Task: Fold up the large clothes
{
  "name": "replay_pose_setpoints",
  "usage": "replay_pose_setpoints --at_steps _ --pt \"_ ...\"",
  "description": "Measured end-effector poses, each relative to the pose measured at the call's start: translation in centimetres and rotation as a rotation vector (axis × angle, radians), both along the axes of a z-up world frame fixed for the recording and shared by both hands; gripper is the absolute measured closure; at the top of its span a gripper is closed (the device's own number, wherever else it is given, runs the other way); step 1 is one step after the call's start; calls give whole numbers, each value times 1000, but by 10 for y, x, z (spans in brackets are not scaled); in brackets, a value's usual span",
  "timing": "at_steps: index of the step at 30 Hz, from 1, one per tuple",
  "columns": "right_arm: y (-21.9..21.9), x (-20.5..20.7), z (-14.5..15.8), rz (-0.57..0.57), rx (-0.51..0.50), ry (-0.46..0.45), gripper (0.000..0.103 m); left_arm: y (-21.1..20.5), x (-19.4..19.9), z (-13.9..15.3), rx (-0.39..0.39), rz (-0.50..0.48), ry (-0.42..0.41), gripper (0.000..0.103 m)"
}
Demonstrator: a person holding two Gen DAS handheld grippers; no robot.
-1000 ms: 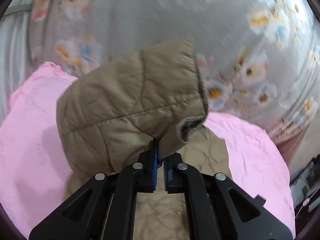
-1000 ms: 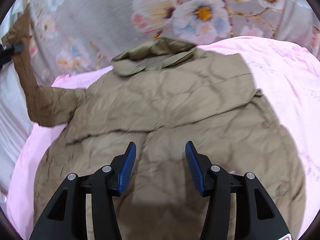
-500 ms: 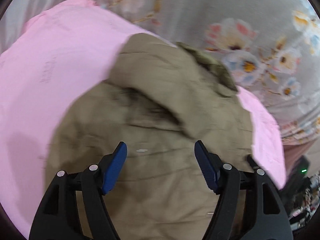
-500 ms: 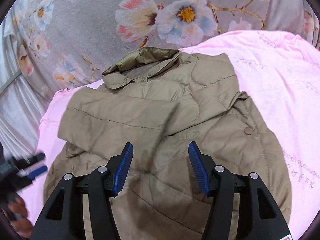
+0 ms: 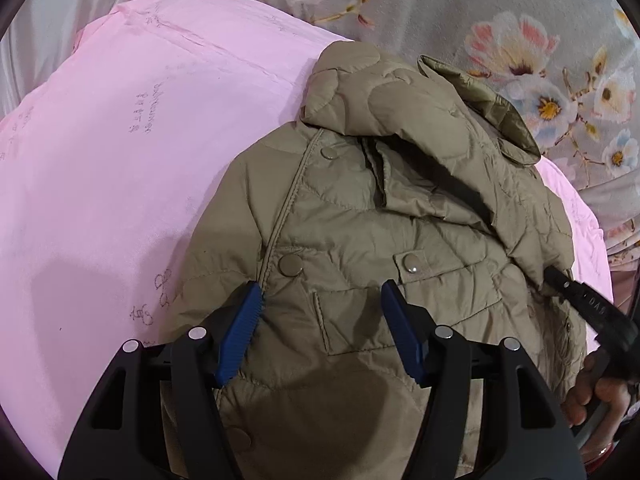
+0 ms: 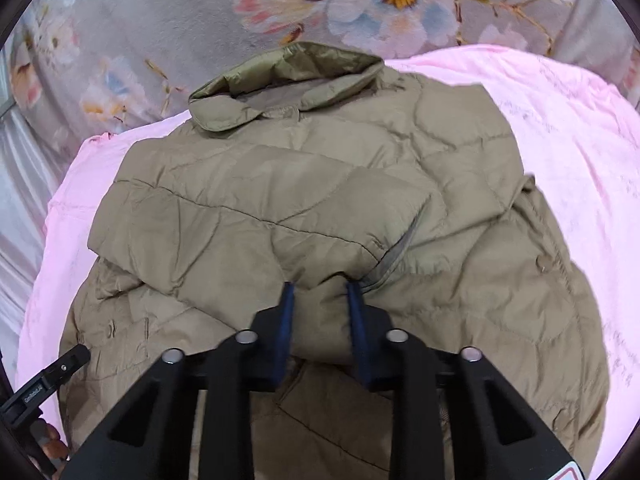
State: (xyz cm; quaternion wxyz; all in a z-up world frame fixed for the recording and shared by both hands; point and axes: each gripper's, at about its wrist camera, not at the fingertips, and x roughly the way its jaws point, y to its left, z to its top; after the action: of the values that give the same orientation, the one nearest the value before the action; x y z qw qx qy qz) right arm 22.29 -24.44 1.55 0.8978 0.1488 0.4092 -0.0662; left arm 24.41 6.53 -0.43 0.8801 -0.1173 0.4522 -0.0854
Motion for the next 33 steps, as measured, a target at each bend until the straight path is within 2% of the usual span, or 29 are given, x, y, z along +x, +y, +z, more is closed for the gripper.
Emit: replay_pose_setpoints --at_steps 3,6,10,12,15,19,22,25,27,29,33 --pt "-4 3 26 1 -52 -64 96 7 5 3 -33 7 28 43" --pt "-17 8 66 -26 -116 -165 96 22 22 16 -142 32 46 43" --pt "-36 26 99 -62 -202 -224 97 29 54 37 -225 60 41 43" --pt "-43 38 100 -68 -214 -214 97 25 73 46 -258 69 34 43" --pt "-54 53 82 -76 -226 -170 97 10 103 51 -315 69 50 43" --pt "-70 56 55 -90 -169 -121 97 -6 144 34 -338 113 122 43" --pt "-82 56 32 -97 -127 -86 97 -13 161 14 -329 147 181 44" --pt "-92 57 10 -100 -83 -49 96 -21 167 5 -271 155 170 47" --pt "-95 57 -6 -96 -53 -27 95 -28 171 3 -200 153 142 60" --pt "-93 55 -16 -91 -47 -22 94 -36 171 2 -124 143 108 69" --pt "-85 53 -22 -78 -86 -19 91 -53 159 -1 55 116 3 79"
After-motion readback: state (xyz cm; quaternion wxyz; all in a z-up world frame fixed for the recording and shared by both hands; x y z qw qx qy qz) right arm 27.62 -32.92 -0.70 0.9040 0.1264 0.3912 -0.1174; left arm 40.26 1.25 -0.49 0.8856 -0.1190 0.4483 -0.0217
